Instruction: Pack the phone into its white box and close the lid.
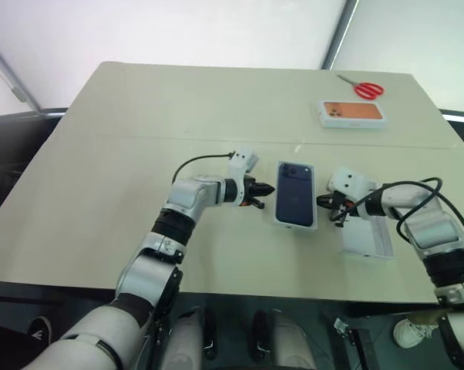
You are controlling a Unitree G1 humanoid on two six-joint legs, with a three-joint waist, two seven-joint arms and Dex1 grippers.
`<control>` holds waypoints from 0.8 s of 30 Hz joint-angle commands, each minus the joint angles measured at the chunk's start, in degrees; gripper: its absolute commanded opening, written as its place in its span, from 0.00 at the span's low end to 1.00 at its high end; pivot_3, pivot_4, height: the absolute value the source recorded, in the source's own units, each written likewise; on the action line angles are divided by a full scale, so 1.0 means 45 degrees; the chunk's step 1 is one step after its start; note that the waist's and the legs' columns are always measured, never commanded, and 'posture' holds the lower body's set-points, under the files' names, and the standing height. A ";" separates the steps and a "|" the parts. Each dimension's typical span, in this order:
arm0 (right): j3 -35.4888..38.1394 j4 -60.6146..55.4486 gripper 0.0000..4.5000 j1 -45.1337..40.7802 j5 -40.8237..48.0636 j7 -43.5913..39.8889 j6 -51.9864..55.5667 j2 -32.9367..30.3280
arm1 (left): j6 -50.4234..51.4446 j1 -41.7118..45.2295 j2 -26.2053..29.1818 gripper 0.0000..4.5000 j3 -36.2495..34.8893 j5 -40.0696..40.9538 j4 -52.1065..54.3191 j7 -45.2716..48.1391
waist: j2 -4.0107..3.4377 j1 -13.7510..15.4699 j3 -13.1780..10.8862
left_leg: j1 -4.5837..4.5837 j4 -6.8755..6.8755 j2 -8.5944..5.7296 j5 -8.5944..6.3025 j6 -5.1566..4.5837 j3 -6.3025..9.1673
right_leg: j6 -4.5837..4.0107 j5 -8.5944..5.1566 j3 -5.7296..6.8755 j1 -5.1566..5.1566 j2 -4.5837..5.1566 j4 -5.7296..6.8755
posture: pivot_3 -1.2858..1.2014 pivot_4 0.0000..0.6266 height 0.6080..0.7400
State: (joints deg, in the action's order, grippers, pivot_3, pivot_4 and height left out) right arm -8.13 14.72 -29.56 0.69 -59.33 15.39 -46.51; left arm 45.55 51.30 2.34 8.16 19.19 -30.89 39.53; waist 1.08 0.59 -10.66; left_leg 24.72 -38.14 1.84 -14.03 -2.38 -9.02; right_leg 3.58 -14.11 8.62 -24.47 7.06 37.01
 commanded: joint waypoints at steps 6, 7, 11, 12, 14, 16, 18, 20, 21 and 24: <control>-0.0081 0.0929 0.00 -0.0989 -0.0361 0.0259 -0.0558 0.0595 | 0.0437 -0.0580 -0.0527 0.00 0.0141 0.0107 0.1370 -0.0204 | -0.0001 -0.0012 0.0000 | -0.0001 -0.0005 0.0001 0.0001 -0.0001 -0.0001 | 0.0000 0.0000 0.0000 0.0000 -0.0001 0.0005 | 0.52 0.24 0.98; -0.0069 0.1036 0.00 -0.1056 -0.0418 0.0296 -0.0642 0.0659 | 0.0455 -0.0610 -0.0520 0.00 0.0092 0.0112 0.1368 -0.0232 | -0.0001 -0.0014 0.0000 | -0.0001 -0.0005 0.0001 0.0001 -0.0001 -0.0001 | 0.0000 0.0000 0.0000 0.0000 -0.0004 0.0005 | 0.52 0.24 0.98; 0.0022 0.1355 0.00 -0.1419 -0.0522 0.0500 -0.0830 0.0983 | 0.0514 -0.0746 -0.0449 0.00 0.0096 0.0036 0.1500 -0.0239 | -0.0002 -0.0104 0.0001 | -0.0001 -0.0007 0.0005 0.0001 0.0000 -0.0001 | 0.0000 0.0000 -0.0001 0.0001 -0.0009 0.0009 | 0.52 0.24 0.98; 0.0092 0.1468 0.00 -0.1537 -0.0501 0.0573 -0.0655 0.1062 | 0.0507 -0.0769 -0.0442 0.00 0.0095 0.0023 0.1543 -0.0251 | -0.0002 -0.0156 0.0001 | -0.0002 -0.0007 0.0007 0.0002 0.0001 -0.0001 | 0.0000 0.0000 -0.0001 0.0001 -0.0012 0.0012 | 0.52 0.24 0.98; -0.0040 0.1554 0.00 -0.1556 -0.0685 0.0476 -0.0692 0.0986 | 0.0476 -0.0791 -0.0422 0.00 0.0082 -0.0019 0.1569 -0.0304 | -0.0003 -0.0256 0.0001 | -0.0004 -0.0004 0.0010 0.0005 0.0005 0.0000 | 0.0000 0.0000 -0.0001 0.0001 -0.0016 0.0017 | 0.52 0.24 0.98; -0.0200 0.1547 0.00 -0.1417 -0.0958 0.0427 -0.1114 0.0798 | 0.0415 -0.0780 -0.0379 0.00 0.0000 -0.0027 0.1575 -0.0348 | -0.0004 -0.0274 0.0001 | -0.0004 -0.0004 0.0010 0.0006 0.0005 0.0000 | 0.0000 0.0000 -0.0001 0.0001 -0.0018 0.0018 | 0.52 0.24 0.98; -0.0026 0.1547 0.00 -0.1403 -0.0868 0.0467 -0.1202 0.0801 | 0.0487 -0.0778 -0.0287 0.00 -0.0123 0.0039 0.1662 -0.0375 | -0.0004 -0.0275 0.0001 | -0.0004 -0.0004 0.0009 0.0006 0.0005 -0.0001 | 0.0000 0.0000 -0.0001 0.0002 -0.0020 0.0018 | 0.52 0.24 0.98; 0.0048 0.1768 0.00 -0.1542 -0.1027 0.0720 -0.1283 0.0778 | 0.0408 -0.0815 -0.0138 0.00 -0.0265 0.0072 0.1765 -0.0394 | -0.0004 -0.0279 0.0001 | -0.0004 -0.0004 0.0009 0.0006 0.0004 -0.0001 | 0.0000 0.0000 -0.0001 0.0002 -0.0020 0.0018 | 0.52 0.24 0.98; 0.0023 0.1823 0.00 -0.1555 -0.1138 0.0771 -0.1296 0.0705 | 0.0079 -0.0877 -0.0005 0.00 -0.0227 -0.0060 0.1862 -0.0378 | -0.0004 -0.0279 0.0001 | -0.0004 -0.0004 0.0009 0.0006 0.0004 -0.0001 | 0.0000 0.0000 -0.0001 0.0002 -0.0020 0.0018 | 0.52 0.24 0.98; 0.0203 0.1501 0.00 -0.1403 -0.1087 0.0785 -0.0933 0.0525 | -0.0474 -0.0911 0.0364 0.00 -0.0580 -0.0084 0.2009 -0.0461 | -0.0008 -0.0281 -0.0001 | -0.0004 -0.0004 0.0010 0.0007 0.0006 -0.0001 | 0.0000 0.0000 -0.0001 0.0001 -0.0020 0.0019 | 0.52 0.24 0.98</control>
State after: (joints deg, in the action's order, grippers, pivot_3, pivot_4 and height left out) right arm -8.85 22.75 -35.33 -4.22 -56.33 10.47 -42.77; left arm 45.34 47.04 3.37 7.51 18.81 -24.00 37.98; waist 1.04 -0.67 -10.66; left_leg 24.70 -38.16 1.89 -14.00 -2.36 -9.03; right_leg 3.58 -14.11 8.62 -24.47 6.97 37.10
